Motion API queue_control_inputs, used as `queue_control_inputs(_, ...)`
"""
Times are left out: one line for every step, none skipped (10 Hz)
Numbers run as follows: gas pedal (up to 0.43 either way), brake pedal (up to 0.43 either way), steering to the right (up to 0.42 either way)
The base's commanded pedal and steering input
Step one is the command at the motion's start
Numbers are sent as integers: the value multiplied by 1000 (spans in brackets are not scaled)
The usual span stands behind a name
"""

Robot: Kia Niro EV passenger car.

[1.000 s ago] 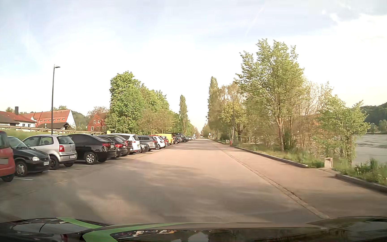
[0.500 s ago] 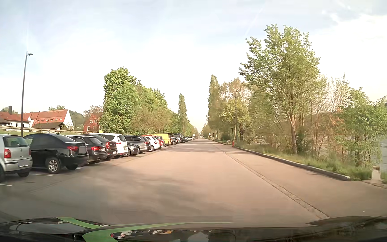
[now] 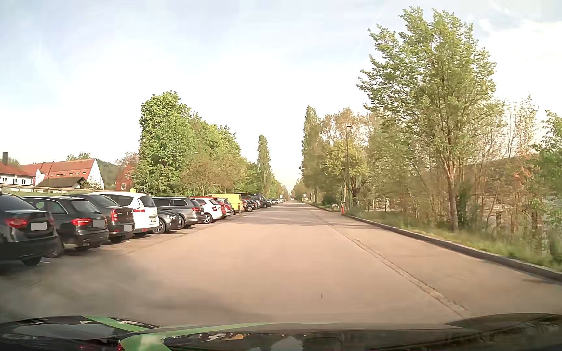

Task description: Follow the waypoints while adhering to traffic rules and regulations

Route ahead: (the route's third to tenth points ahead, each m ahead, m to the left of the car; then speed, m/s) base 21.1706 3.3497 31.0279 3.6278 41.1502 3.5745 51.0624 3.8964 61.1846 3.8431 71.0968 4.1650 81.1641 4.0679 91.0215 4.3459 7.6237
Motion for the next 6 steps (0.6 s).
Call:
queue_control_inputs(98,0,0)
queue_control_inputs(98,0,0)
queue_control_inputs(98,0,0)
queue_control_inputs(98,0,0)
queue_control_inputs(98,0,0)
queue_control_inputs(98,0,0)
